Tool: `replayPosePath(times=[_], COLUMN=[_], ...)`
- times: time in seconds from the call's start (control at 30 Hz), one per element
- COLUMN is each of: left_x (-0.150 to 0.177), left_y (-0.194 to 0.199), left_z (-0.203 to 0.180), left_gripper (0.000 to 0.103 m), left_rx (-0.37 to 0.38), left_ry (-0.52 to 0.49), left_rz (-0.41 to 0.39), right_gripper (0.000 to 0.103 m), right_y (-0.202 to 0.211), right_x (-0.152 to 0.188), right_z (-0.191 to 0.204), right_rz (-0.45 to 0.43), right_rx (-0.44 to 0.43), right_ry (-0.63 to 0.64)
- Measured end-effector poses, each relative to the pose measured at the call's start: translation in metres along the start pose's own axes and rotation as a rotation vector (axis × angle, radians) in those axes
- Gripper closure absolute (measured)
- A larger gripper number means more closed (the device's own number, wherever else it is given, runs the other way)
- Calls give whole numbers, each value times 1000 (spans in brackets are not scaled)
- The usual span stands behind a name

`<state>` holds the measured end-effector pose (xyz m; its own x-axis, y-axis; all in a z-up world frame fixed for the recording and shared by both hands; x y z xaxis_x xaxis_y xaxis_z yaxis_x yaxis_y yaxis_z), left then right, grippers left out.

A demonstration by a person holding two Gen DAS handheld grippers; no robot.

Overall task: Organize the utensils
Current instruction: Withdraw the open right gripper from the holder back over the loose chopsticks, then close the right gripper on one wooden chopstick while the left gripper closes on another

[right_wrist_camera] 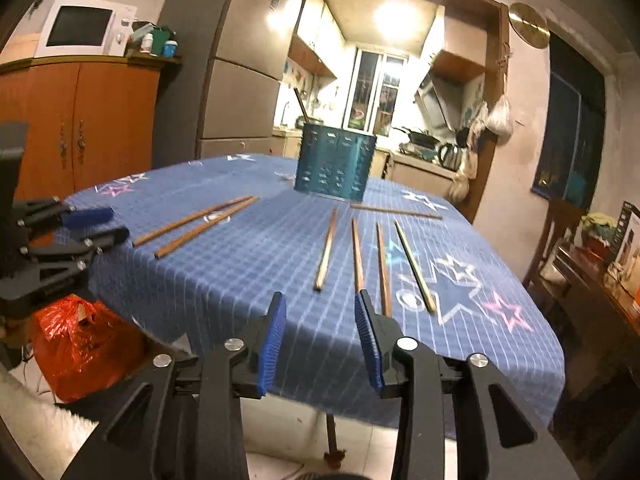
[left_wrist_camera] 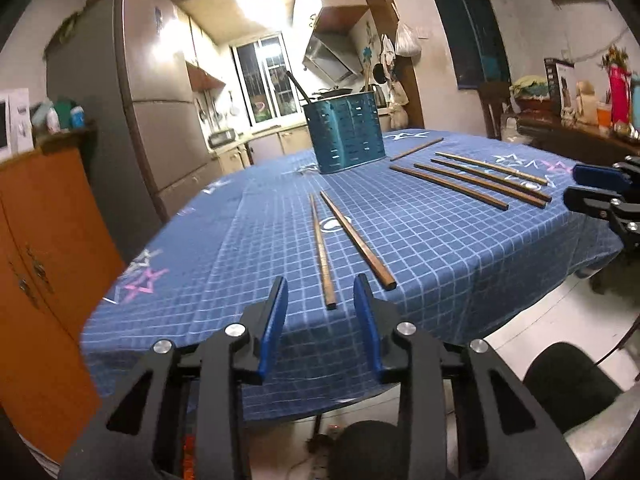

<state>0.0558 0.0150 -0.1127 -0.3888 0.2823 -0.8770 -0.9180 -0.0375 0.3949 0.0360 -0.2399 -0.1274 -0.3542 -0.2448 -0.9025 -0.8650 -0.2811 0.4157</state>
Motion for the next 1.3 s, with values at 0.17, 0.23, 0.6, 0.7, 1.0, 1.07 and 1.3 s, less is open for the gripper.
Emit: replayPosePath(times=[0.17,0.23,0.6,0.7,1.0,1.07,1.3], left_x=[-2,1,13,13,13,13,14], left_y=[-8,-13,-28,-27,-31,-32,-32], left_z=[-1,-4,1,1,1,3,-1], left_gripper=[71,71,82,82,82,82,91], left_rx=[5,2,37,43,63,73,100], left_ry=[6,-2,48,54,88,106,107], left_rz=[-17,-11,39,39,37,34,11], right_gripper=[82,82,82,82,83,87,94], right_y=[-33,-43,-62,-67,-86,-89,-89], right_x=[-3,-2,3,4,2,2,3], right_z=[-3,-6,-7,-11,-21,-22,-21], right_rz=[31,46,74,89,115,115,104], right_rx=[-26,-27,-31,-25,-49,-72,-85], right_ry=[-18,-36,-63,-77,-140,-167,-215])
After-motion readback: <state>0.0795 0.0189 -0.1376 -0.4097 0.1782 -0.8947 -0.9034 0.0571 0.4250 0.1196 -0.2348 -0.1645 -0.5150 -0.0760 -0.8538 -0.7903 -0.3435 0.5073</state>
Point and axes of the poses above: each gripper's, at about its wrist camera, not at the fingertips, and y roughly against the way its jaws point, z to its left, x to its underside, the point moved 8 cm from there along -y, roughly the way its jaws point, and after that the axes turned 8 degrees about -x, right-handed, at the moved point
